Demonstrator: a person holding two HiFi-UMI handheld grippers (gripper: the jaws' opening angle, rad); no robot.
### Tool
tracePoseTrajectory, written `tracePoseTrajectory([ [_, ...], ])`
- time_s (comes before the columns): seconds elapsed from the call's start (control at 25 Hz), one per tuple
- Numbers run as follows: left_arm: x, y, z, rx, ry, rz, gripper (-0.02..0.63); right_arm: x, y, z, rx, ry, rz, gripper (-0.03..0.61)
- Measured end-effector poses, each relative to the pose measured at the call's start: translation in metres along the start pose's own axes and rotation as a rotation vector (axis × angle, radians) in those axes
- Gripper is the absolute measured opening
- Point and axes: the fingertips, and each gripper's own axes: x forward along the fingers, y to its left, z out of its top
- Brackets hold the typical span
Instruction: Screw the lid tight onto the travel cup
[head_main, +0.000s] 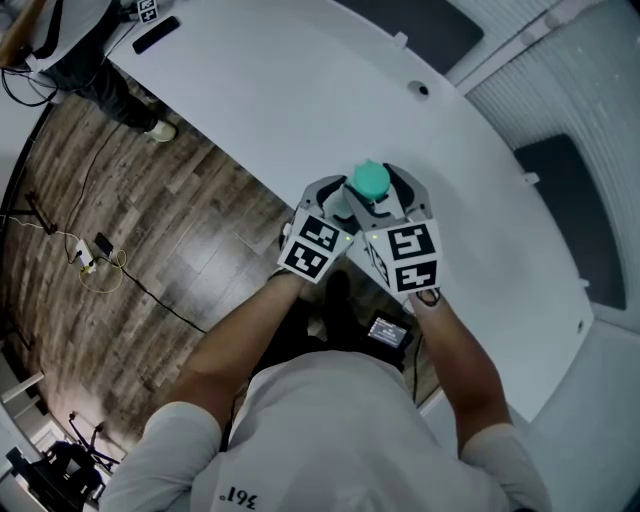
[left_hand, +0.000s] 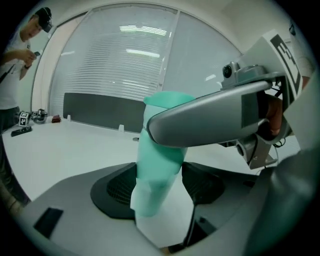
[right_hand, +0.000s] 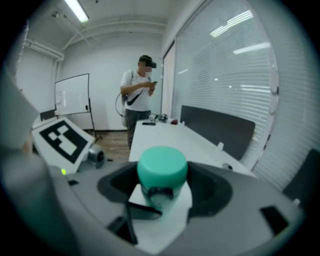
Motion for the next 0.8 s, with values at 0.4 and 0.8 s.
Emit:
tracePoseTrajectory([
  [0.4,0.002,-0.007,-0.007,0.316,0.131,-0.308,0.308,-0.001,0.016,-0.002,-0.147,0.014,0.249,0.314],
  [0.8,0.004,-0.005,-0.007,0.170,0.080,-0.143,0.307,-0.001,0.008,-0.005,-0.061,0.012,0.072,0.314],
])
